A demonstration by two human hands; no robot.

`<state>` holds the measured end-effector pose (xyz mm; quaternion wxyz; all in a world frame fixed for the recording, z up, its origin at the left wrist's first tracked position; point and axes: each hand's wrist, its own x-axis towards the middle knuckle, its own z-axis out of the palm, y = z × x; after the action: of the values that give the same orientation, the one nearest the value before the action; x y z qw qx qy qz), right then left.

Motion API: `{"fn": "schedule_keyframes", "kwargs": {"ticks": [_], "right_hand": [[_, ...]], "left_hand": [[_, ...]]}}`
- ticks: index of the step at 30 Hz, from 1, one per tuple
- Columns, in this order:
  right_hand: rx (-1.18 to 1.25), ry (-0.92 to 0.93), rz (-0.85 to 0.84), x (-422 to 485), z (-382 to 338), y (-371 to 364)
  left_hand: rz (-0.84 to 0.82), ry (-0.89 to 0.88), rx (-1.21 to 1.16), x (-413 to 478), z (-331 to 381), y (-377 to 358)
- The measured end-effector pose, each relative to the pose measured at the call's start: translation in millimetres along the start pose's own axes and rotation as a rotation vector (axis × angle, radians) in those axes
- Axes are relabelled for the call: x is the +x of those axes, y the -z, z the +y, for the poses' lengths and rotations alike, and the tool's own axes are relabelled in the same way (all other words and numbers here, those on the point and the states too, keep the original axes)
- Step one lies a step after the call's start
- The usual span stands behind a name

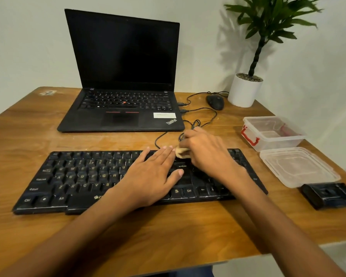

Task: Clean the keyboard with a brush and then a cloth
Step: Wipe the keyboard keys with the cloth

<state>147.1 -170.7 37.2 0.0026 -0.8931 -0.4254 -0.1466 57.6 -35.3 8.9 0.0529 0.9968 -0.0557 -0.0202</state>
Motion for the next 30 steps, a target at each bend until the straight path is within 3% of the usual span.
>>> {"fn": "schedule_keyframes", "kwargs": {"ticks": [7,13,16,19,21,26,30], "right_hand": [[-0.007,-0.161,-0.016,-25.4,51.1,6.2],[0.078,-0.061,0.12,-16.6,17.1,11.7],[0.058,0.014,0.085,-28.7,20.7,1.5],[-0.069,-0.086,0.037,-36.9,49.4,5.3],[-0.094,-0.16,0.091,-39.0,57.8,12.3],[0.021,-0.065,0.029,-52.5,12.9,6.7],[0.23,-0.095,-0.058,-81.3,18.1,23.0]], "left_hand": [[-0.015,0.007,0.011,-2.1,-1.8,2.3],[0.011,-0.041,-0.024,4.0,13.7,5.6],[-0.007,-0.038,-0.015,4.7,14.3,1.8],[0.001,-0.02,-0.004,3.6,13.0,1.0],[0.005,-0.019,0.003,3.8,14.6,0.5],[0.023,-0.013,0.015,3.5,14.5,0.5],[0.023,-0.009,0.017,3.2,15.9,0.3]]}}
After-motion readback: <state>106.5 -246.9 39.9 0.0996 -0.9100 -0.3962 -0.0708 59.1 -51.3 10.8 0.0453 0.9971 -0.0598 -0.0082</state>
